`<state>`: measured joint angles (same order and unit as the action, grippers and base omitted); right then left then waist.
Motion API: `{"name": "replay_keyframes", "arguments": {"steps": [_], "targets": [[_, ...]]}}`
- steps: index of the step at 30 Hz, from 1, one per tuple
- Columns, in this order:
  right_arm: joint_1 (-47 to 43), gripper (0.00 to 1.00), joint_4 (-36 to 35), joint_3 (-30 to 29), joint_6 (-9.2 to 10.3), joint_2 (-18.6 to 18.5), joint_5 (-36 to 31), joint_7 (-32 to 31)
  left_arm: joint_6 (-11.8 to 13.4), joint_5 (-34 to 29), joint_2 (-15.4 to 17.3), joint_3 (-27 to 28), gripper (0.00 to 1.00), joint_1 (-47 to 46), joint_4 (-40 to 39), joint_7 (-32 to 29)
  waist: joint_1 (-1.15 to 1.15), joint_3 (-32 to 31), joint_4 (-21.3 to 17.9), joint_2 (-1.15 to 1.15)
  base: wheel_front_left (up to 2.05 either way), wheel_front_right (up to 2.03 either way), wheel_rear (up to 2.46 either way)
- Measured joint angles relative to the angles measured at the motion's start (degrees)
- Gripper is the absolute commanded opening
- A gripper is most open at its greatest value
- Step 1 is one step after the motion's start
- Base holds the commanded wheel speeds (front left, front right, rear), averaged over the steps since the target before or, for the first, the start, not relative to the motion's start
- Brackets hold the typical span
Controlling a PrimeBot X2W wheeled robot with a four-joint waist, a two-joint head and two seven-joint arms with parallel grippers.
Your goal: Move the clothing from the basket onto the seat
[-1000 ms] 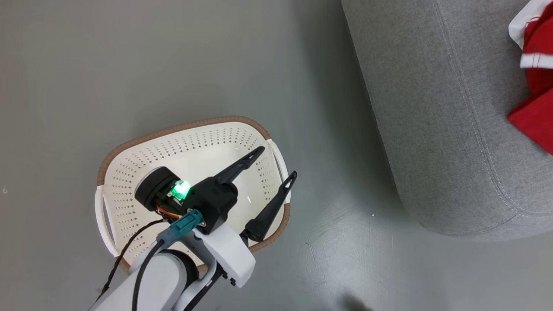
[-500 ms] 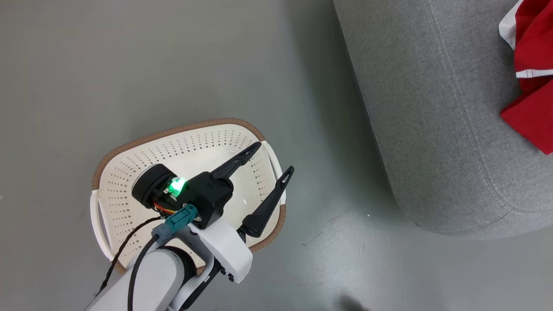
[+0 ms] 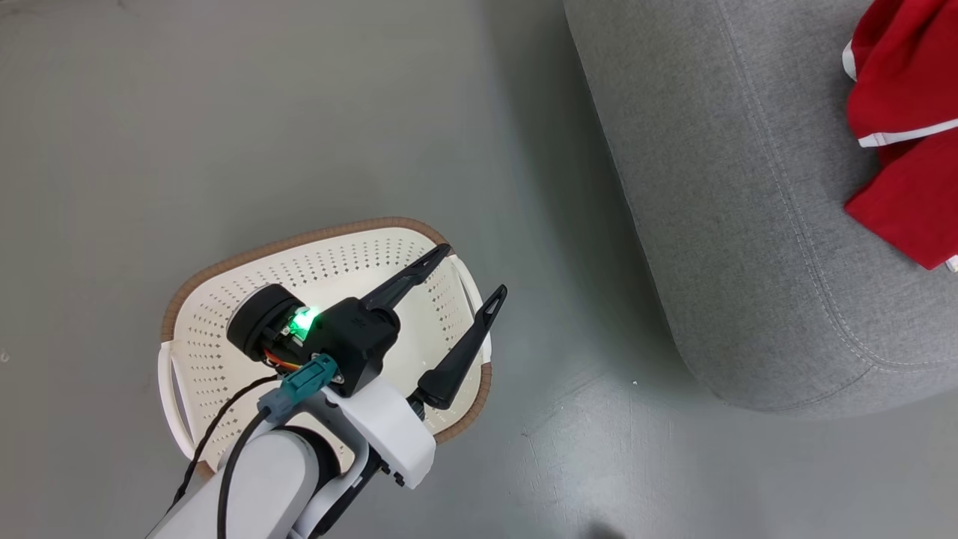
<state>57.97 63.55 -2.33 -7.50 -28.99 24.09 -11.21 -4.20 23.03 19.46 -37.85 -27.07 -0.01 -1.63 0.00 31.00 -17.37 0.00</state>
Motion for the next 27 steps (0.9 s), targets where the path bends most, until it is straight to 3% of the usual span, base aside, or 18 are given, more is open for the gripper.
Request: {"name": "replay_keyframes", "arguments": {"steps": [27], "targets": [[-5.1, 1.00, -4.3, 6.6, 0.00, -0.5, 7.4, -2.1, -0.6, -0.1, -1.5, -2.1, 1.00, -0.1, 1.5, 2.8, 0.00, -5.7, -1.5, 0.00, 0.00, 0.00, 0.00]]}}
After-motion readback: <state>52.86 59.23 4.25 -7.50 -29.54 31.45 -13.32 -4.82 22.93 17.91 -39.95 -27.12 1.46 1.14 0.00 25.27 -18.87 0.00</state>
